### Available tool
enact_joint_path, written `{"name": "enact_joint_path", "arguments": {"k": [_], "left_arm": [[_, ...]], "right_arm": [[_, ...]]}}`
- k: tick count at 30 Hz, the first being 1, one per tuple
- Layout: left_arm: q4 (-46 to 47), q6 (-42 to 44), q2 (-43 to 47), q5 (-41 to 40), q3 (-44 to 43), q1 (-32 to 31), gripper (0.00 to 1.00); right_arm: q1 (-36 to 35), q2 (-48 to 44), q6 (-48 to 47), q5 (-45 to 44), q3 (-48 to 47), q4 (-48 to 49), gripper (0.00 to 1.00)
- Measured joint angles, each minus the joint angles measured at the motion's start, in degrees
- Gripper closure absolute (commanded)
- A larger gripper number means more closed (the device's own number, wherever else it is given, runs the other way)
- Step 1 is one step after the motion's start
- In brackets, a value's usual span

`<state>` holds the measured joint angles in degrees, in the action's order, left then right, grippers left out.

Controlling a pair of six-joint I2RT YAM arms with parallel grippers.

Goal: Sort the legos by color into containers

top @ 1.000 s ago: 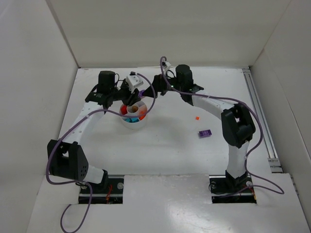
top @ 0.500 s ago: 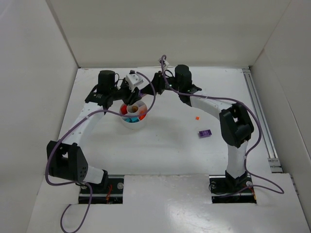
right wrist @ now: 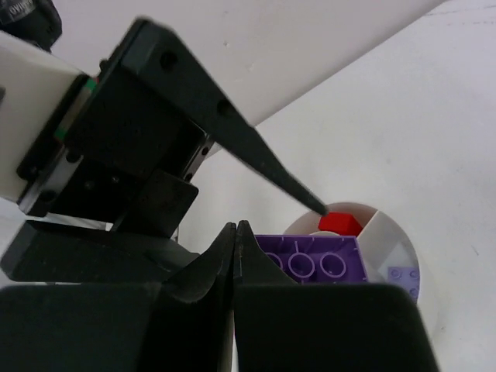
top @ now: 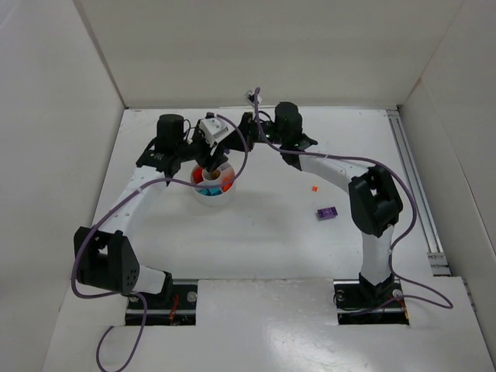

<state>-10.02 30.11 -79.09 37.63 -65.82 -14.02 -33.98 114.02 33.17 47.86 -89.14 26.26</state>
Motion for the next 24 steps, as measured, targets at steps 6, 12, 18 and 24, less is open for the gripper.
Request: {"name": "enact_joint_path", "arguments": {"k": [6, 12, 18, 24], "left_arm": [[2.54, -0.61, 0.87, -1.46, 0.59, 0.15, 0.38], [4.15, -1.40, 3.04, -3.21, 3.21, 0.46, 0.26], [7.37, -5.27, 10.21, -3.80, 10.51, 7.52, 0.18], [12.02, -12.31, 17.55, -4.87, 15.21, 14.36, 0.13]], "right_arm": [[-0.61, 0.00, -1.03, 1.75, -0.04, 0.02, 1.00], [-0.04, 0.00, -2.21, 2.19, -0.04, -0.07, 1.00], [0.85, 0.26, -2.56, 3.52, -0.04, 0.26, 1.00], [1.07, 2.08, -1.46, 5.14, 0.00, 3.89, 1.00]]}}
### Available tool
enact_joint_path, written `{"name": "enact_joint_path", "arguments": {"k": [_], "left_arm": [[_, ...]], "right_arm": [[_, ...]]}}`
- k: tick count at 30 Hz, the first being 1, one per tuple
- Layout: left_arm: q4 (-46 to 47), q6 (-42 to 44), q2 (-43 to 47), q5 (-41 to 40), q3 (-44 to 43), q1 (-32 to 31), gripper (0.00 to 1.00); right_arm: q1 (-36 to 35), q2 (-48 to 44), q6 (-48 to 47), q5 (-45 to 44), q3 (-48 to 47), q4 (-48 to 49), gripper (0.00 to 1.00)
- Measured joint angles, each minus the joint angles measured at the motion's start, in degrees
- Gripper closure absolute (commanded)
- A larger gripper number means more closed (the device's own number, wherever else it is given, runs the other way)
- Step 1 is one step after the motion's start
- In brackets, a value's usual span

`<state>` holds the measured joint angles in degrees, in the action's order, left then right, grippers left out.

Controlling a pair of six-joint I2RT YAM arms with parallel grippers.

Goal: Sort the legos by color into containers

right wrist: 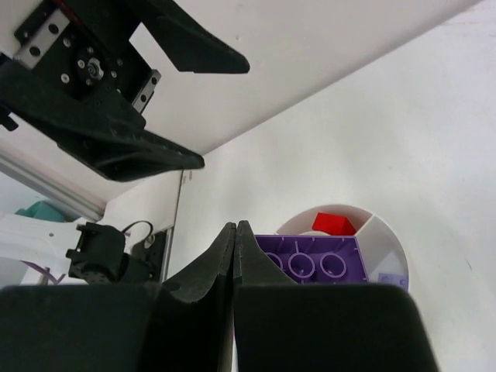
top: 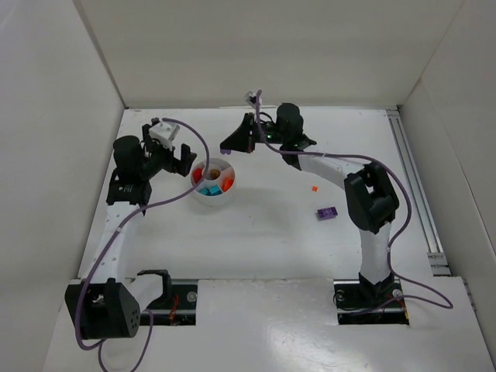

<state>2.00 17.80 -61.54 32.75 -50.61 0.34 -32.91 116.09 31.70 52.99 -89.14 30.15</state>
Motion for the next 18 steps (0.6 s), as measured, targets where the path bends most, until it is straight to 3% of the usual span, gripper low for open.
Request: {"name": "enact_joint_path", "arguments": {"k": [9, 18], "left_arm": [[2.97, -7.19, 0.07, -2.27, 0.04, 1.11, 0.13], [2.99, -8.59, -0.09, -3.17, 0.09, 1.18, 0.11]], "right_arm": [[0.02, 9.49, 17.46, 3.56, 1.31, 25.88, 1.00], [0.04, 14.45, 26.21, 4.66, 3.72, 35.39, 1.00]]}}
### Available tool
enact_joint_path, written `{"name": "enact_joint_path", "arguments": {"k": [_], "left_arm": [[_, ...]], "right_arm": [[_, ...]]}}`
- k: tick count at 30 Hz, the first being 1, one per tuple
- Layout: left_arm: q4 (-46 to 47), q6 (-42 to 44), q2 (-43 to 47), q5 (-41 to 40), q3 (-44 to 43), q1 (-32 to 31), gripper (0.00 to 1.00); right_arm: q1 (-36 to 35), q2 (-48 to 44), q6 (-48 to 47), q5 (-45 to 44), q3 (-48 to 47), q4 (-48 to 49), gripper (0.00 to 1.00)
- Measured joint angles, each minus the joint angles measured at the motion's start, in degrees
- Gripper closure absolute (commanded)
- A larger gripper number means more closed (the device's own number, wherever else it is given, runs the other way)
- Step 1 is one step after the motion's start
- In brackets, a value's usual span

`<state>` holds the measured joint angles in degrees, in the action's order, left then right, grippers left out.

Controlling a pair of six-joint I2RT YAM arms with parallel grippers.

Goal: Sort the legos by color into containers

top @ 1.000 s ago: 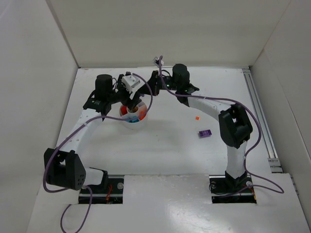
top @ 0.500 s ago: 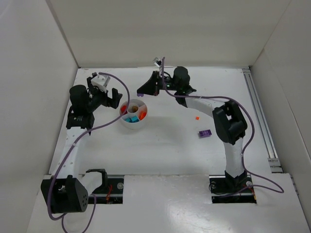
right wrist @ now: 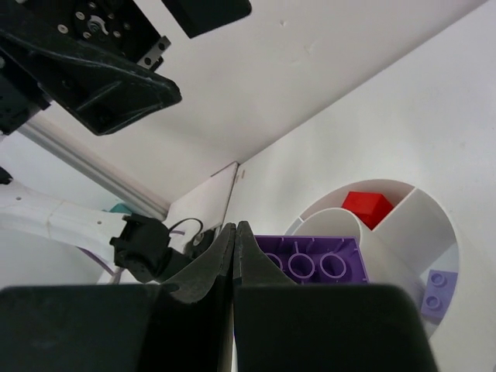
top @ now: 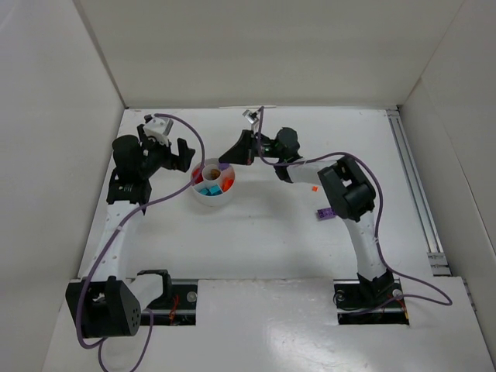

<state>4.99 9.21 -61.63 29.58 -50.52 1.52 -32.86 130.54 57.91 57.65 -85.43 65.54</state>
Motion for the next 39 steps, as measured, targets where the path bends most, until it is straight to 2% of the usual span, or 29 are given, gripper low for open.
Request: {"name": "enact_joint_path", "arguments": {"k": [5, 6, 14, 26, 30, 33, 37, 38, 39], "left_arm": [[0.00, -0.09, 0.87, -0.11, 0.28, 0.00, 0.11], [0.00, -0.09, 0.98, -0.13, 0.28, -0.02, 0.08], [0.00, -0.11, 1.16, -0.13, 0.42, -0.02, 0.06], [0.00, -0.11, 1.05, -0.09, 0.42, 0.00, 0.06], [0.02, -0.13, 0.98, -0.02, 0.42, 0.00, 0.00], [0.22, -0.96, 0.96, 0.15, 0.42, -0.02, 0.00], [0.44, -3.34, 0.96, 0.24, 0.39, 0.00, 0.00], [0.42, -4.28, 0.96, 0.37, 0.35, 0.00, 0.00], [0.42, -5.27, 0.96, 0.55, 0.28, 0.00, 0.00]], "right_arm": [[0.24, 1.40, 3.65, -0.11, -0.02, 5.40, 1.00], [0.24, 1.90, 4.17, -0.13, -0.02, 5.92, 1.00], [0.35, 5.05, 6.32, -0.24, -0.02, 6.99, 1.00], [0.94, 6.12, 6.03, -0.87, -0.31, 6.67, 1.00], [1.05, 6.10, 2.84, -0.17, -1.09, 4.98, 1.00], [1.29, 4.11, -4.81, 0.63, -1.86, -2.86, 0.94], [2.75, -4.59, -18.88, -0.31, -0.76, -17.25, 0.73], [3.50, -7.28, -21.38, -0.61, 0.09, -18.86, 0.62], [4.61, -10.88, -24.41, -1.05, 1.64, -20.17, 0.56]]}}
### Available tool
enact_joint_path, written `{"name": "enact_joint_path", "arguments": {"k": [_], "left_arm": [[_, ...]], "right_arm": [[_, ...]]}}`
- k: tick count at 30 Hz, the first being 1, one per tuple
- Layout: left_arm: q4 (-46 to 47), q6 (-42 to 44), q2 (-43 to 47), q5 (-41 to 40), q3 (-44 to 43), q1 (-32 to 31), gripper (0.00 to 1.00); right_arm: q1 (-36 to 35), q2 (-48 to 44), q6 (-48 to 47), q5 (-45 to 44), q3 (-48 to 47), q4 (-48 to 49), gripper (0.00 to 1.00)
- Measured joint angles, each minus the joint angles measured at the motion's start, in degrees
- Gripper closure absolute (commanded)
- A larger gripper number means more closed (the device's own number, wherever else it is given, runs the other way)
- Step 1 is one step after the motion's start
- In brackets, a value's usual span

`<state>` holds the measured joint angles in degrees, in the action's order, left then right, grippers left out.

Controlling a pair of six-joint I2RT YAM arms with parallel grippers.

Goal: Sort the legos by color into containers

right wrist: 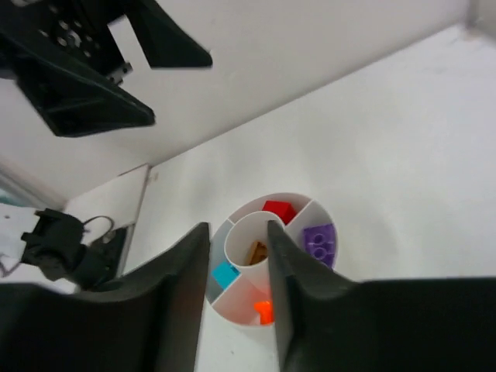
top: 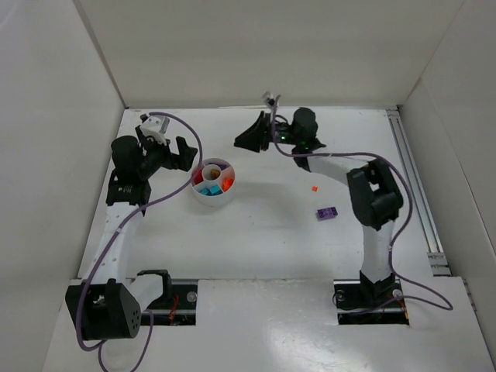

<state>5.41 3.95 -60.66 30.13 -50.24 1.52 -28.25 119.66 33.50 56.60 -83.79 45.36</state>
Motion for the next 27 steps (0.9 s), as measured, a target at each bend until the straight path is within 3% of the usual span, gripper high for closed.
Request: {"name": "enact_joint_path", "arguments": {"k": [1, 3, 4, 5, 11, 15, 18, 22, 27], "left_arm": [[-0.02, -1.05, 0.00, 0.48, -0.11, 0.00, 0.00], [-0.07, -3.50, 0.00, 1.22, -0.33, -0.39, 0.00], [-0.09, -4.81, 0.00, 0.96, -0.48, -1.03, 0.00], [-0.07, -6.19, 0.00, 0.57, -0.66, -2.23, 0.00], [-1.73, -13.22, -3.26, -8.92, -4.02, -15.91, 0.00], [-3.82, -16.48, -7.13, -18.86, -4.63, -27.63, 0.00], [-5.95, -18.78, -8.61, -23.43, -4.50, -33.03, 0.00], [-6.21, -21.29, -8.48, -28.61, -2.86, -39.52, 0.00], [-6.45, -23.56, -8.61, -30.60, -0.81, -45.79, 0.00]], "right_arm": [[1.29, -3.58, -2.69, -0.63, 2.08, -0.76, 0.49], [4.74, -10.95, -9.66, -1.73, 6.08, -4.52, 0.14], [5.81, -13.42, -12.39, -2.86, 7.32, -6.49, 0.03], [7.34, -16.39, -17.16, -4.92, 8.94, -10.03, 0.00], [10.82, -34.58, -37.46, -29.49, 20.59, -37.90, 0.00], [10.75, -48.28, -41.24, -48.35, 31.01, -51.71, 0.00], [12.09, -56.06, -41.70, -58.12, 37.18, -59.41, 0.00], [17.53, -60.81, -42.34, -60.87, 45.59, -63.87, 0.00], [24.46, -59.49, -44.24, -54.14, 55.60, -65.70, 0.00]]}}
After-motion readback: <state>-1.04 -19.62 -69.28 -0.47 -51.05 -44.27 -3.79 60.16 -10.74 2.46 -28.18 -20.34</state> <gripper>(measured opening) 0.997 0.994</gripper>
